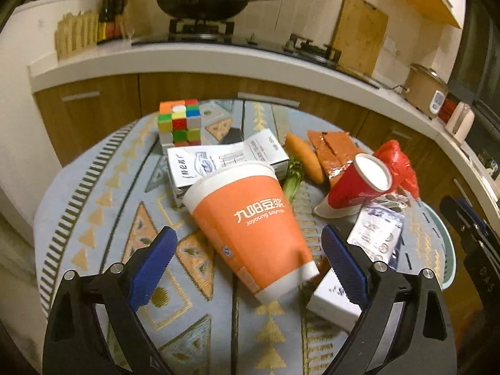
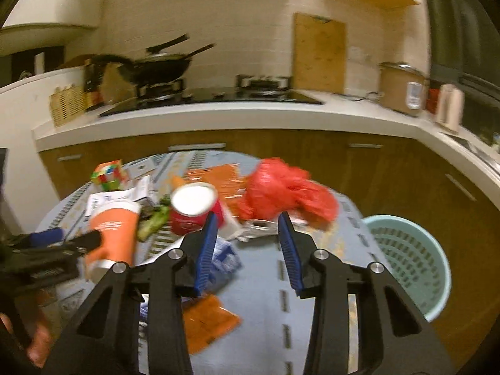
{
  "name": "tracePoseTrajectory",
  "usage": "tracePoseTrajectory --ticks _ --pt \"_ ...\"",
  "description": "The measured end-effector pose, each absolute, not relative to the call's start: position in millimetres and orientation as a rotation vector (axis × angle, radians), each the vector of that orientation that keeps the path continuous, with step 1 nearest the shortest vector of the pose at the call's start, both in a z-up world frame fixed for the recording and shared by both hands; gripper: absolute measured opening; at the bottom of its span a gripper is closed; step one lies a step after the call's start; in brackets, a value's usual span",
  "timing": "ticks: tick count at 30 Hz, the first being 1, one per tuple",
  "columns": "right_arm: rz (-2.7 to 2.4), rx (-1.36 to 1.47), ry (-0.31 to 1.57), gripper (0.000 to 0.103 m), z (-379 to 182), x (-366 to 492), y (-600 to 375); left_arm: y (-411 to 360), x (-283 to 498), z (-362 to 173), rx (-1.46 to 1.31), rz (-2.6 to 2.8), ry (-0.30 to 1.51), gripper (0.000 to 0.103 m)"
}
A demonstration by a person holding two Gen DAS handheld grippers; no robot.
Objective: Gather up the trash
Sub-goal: 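Grasp the orange paper cup with the left tool while the right tool grasps the red cup, then carry both cups over the light-blue basket and open both tools to drop them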
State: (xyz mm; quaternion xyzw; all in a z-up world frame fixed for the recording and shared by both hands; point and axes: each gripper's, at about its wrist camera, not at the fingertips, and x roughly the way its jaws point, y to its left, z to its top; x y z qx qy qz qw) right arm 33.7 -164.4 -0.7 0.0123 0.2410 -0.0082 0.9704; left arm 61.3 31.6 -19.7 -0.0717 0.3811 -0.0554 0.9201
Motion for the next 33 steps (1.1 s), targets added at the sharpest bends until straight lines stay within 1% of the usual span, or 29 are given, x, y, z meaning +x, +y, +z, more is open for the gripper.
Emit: tracePoseTrajectory --ticks 4,6,7,8,13,19,22,23,25,33 --pt "0.053 0.001 0.554 0.038 -2 60 -149 25 80 -31 -0.157 -0.119 0.859 0.082" --pt "0.071 0.010 0.575 0.047 -4 70 -145 25 87 -38 -0.167 -0.127 0.897 0.078" --pt "0.074 0.016 0.590 0.062 -6 77 -144 24 89 -41 -0.173 -0.136 0.915 0.078" --pt "0.074 0.019 0.594 0.069 -7 80 -142 24 91 -43 -0.176 -0.136 0.921 0.080" --pt "0.098 0.023 0.634 0.069 -13 99 -136 19 91 -43 -0.141 -0.141 0.925 0.079" --pt "0.082 0.039 0.726 0.069 -26 129 -135 16 96 -43 -0.140 -0.159 0.941 0.079" --pt "0.090 0.051 0.754 0.069 -31 140 -136 17 96 -43 -0.147 -0.166 0.936 0.077" --pt "0.095 0.055 0.761 0.068 -32 142 -136 17 95 -42 -0.148 -0.170 0.932 0.075" --pt "0.106 0.054 0.760 0.063 -32 144 -134 18 93 -40 -0.149 -0.178 0.924 0.071" --pt "0.131 0.082 0.678 0.062 -11 126 -140 23 77 -23 -0.181 -0.211 0.869 0.055"
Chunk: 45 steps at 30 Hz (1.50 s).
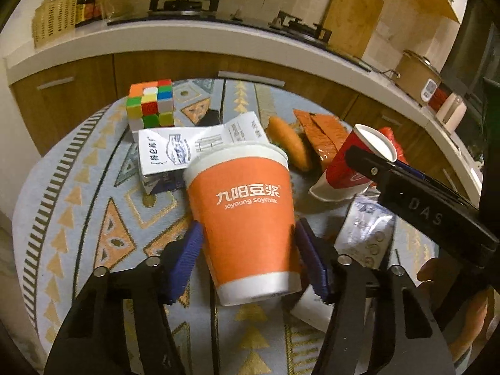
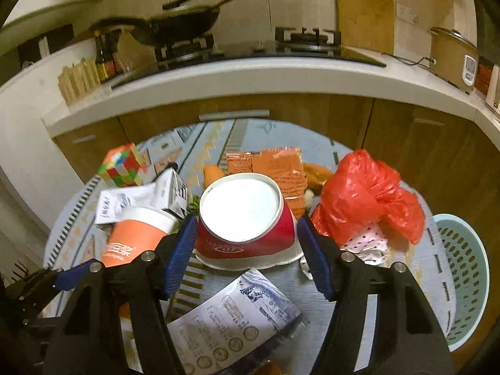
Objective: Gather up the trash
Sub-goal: 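Carry both cups over the light-blue basket and open both tools to drop them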
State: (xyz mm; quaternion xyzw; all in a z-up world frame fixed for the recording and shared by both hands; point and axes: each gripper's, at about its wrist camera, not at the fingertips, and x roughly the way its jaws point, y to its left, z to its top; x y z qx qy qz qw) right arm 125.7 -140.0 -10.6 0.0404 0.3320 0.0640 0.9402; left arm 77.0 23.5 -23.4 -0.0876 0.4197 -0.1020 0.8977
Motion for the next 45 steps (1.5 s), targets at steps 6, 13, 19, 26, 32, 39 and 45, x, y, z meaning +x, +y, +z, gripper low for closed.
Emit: tracePoseTrajectory --ticks 6,13,19,26,32,39,45 --pt "0.140 0.135 0.579 0.062 23 102 -158 22 58 4 -0.203 -0.249 0.789 0.054" --pt "0.069 0.170 0.459 0.062 61 65 -200 -6 44 43 -0.176 -0.317 0.688 0.054" --pt "-0.095 0.205 0.399 0.062 71 29 -271 -80 43 79 -0.088 -0.446 0.617 0.054" --pt "-0.317 0.291 0.454 0.062 37 3 -373 -190 49 83 -0.020 -0.640 0.630 0.055" --pt "-0.425 0.399 0.592 0.062 -25 0 -436 -270 71 39 0.032 -0.744 0.754 0.055" --pt "-0.455 0.536 0.741 0.063 -92 1 -476 -309 95 -18 0.053 -0.773 0.902 0.055" --pt "-0.464 0.556 0.775 0.064 -106 1 -481 -317 97 -37 0.078 -0.774 0.944 0.062"
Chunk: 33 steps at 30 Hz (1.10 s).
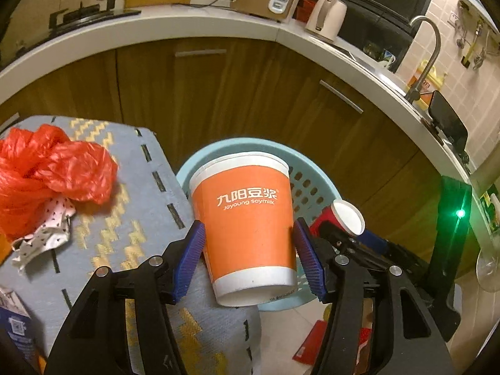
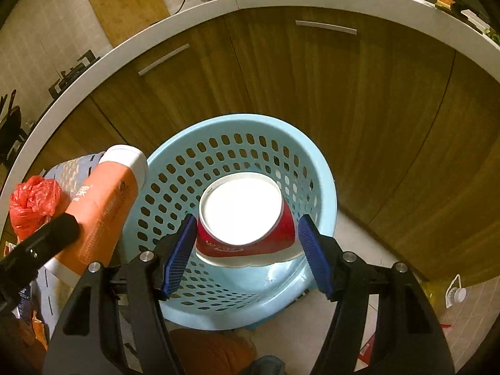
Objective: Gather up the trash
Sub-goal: 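Carry both cups over the light-blue basket and open both tools to drop them, then grasp the white milk carton with the left tool while the right tool grasps the orange wrapper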
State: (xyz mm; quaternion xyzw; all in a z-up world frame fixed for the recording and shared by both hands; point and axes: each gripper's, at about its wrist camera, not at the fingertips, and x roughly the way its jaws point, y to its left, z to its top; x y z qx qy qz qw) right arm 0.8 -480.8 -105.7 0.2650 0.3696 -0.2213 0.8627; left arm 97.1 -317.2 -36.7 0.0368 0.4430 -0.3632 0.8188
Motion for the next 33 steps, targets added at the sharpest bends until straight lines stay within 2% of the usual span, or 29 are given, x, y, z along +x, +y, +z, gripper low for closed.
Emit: tracePoseTrajectory --ticks 4,10,19,24,33 --pt "-0.472 0.556 0.763 0.071 -100 0 -479 -312 93 -37 0.085 -0.764 0.929 0.072" --pt "-0.462 0.527 0.710 0.071 -81 -7 -466 -289 85 -20 0.072 -0.756 0.886 0.072" --pt "-0.347 0.391 0.593 0.070 -20 -12 -406 -216 64 21 0.025 -0.705 0.789 0.072" --pt "-0.237 0.301 0.546 0.067 5 -10 -351 -152 51 43 0.029 -0.629 0.716 0.084" --pt "-0.090 0.210 0.570 0.060 14 12 -272 -74 61 17 0.059 -0.581 0.831 0.088"
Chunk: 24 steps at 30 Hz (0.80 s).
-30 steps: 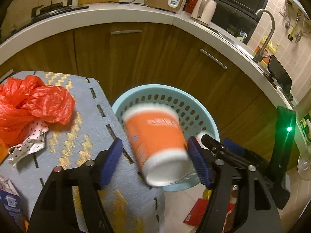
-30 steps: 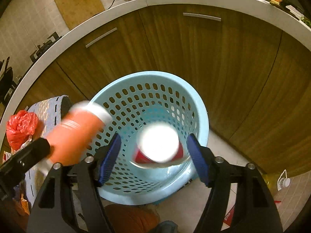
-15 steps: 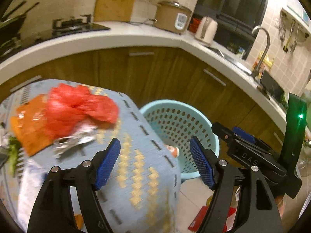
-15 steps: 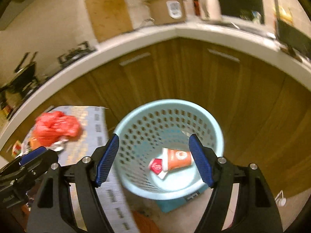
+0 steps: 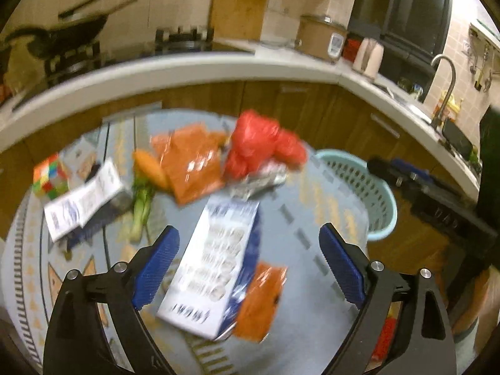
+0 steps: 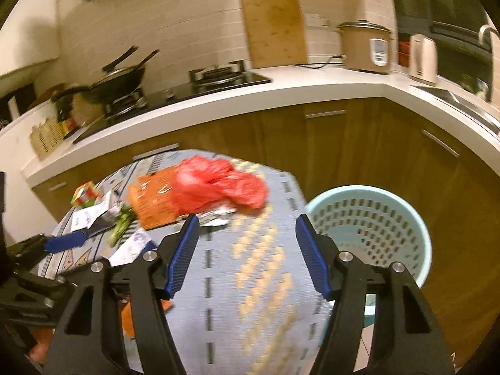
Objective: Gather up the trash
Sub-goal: 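Grasp the white milk carton with the left tool while the right tool grasps the orange wrapper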
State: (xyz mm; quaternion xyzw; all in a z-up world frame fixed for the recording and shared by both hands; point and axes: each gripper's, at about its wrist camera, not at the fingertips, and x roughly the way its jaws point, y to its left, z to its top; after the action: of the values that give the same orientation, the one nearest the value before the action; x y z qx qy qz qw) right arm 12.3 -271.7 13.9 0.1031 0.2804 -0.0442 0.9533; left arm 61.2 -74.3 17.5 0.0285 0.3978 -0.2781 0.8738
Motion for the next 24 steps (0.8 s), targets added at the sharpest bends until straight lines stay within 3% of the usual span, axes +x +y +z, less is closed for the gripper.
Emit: tracePoseTrajectory --ticks 8,10,12,14,24 --pt "-0.030 0.162 0.621 0.060 2 21 -231 -65 74 -28 0.087 -0.580 0.954 0.086" --pt "-0.011 0.162 0.640 0.060 -3 21 -226 -68 78 -34 0.095 -0.587 0.973 0.079" --pt "0.014 0.157 0.654 0.060 -8 20 -220 -68 79 -40 0.095 -0.585 0.987 0.064" --pt "0.038 0.161 0.666 0.060 -12 18 -218 -66 80 -43 0.085 -0.585 0.990 0.059" --pt "0.212 0.128 0.769 0.063 -44 32 -178 -18 70 -24 -0.042 -0.578 0.930 0.058"
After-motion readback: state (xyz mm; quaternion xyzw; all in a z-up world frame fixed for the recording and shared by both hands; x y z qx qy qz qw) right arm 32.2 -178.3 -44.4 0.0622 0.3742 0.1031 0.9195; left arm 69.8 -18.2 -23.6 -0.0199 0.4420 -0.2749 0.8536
